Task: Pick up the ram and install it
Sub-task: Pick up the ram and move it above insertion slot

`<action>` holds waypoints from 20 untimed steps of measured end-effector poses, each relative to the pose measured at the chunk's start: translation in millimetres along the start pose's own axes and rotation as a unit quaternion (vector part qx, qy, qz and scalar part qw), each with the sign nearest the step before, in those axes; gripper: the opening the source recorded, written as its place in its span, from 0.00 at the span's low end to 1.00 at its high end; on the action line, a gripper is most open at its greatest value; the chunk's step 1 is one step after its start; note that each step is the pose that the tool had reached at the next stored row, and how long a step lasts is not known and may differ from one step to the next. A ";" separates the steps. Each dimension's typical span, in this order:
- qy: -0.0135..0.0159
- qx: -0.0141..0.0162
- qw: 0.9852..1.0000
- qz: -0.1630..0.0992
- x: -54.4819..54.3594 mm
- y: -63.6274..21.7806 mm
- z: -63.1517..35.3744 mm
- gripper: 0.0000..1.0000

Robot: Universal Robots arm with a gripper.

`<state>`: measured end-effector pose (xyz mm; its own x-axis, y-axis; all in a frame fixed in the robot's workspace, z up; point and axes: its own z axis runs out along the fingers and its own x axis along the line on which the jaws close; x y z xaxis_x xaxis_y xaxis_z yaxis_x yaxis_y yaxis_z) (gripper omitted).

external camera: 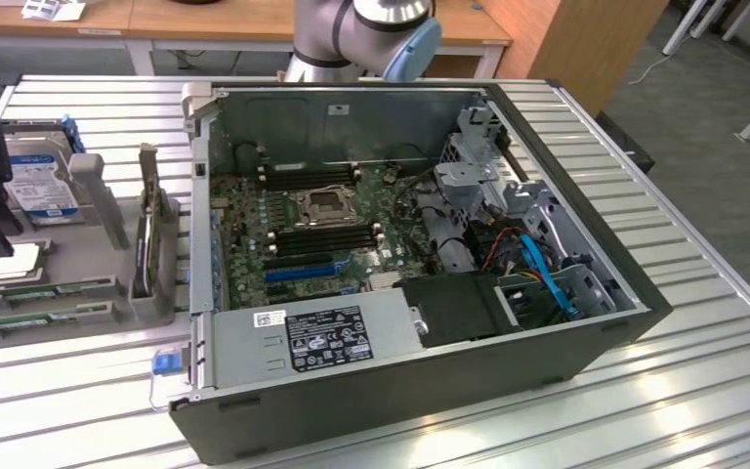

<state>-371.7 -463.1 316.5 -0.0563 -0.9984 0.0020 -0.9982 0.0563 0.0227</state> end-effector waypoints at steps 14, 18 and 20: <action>0.000 0.000 1.000 0.000 -0.1 -1.2 25.5 0.31; 0.000 0.000 1.000 0.000 -0.1 -1.5 32.7 0.31; 0.000 0.000 1.000 0.000 -0.1 -1.6 36.5 0.31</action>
<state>-370.9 -463.1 280.0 -0.0557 -0.9984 0.0018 -0.9982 0.0557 0.0226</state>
